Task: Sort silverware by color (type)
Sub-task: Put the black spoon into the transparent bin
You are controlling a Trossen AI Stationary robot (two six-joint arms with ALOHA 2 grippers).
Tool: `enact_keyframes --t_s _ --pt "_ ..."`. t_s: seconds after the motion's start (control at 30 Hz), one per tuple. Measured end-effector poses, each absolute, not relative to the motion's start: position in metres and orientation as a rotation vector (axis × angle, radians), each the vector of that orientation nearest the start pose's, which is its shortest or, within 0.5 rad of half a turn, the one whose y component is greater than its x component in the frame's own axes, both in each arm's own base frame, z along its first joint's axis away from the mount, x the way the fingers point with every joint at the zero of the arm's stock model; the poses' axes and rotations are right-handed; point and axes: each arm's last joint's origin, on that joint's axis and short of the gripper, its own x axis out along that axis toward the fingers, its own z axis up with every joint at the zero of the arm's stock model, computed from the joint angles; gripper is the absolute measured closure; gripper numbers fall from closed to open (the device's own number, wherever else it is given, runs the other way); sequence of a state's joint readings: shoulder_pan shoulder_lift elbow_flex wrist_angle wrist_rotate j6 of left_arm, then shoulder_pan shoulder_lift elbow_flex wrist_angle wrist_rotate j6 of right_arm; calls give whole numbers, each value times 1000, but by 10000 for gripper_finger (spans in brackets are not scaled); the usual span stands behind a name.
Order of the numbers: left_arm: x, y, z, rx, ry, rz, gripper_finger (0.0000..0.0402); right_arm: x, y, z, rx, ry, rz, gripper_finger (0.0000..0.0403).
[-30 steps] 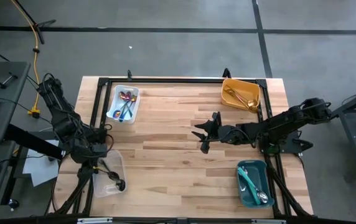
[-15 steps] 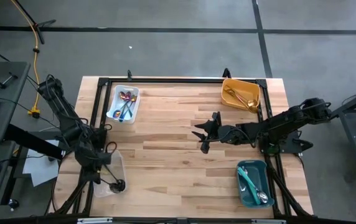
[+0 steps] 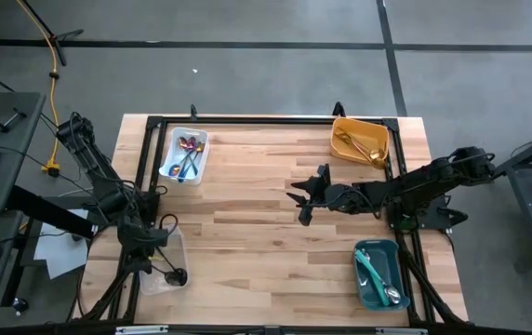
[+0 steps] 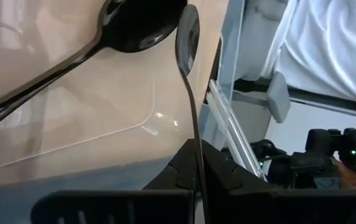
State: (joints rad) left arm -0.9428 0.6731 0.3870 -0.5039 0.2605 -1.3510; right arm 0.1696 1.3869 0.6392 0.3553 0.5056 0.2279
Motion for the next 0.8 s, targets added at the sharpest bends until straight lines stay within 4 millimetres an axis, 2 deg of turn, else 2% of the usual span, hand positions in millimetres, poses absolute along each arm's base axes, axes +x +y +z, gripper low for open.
enact_keyframes --t_s 0.6,0.8 --pt "74 -111 188 -947 1363 -279 398 277 33 205 92 332 -372 263" --pt "73 -112 188 -957 1374 -287 390 277 33 205 92 332 -372 263"
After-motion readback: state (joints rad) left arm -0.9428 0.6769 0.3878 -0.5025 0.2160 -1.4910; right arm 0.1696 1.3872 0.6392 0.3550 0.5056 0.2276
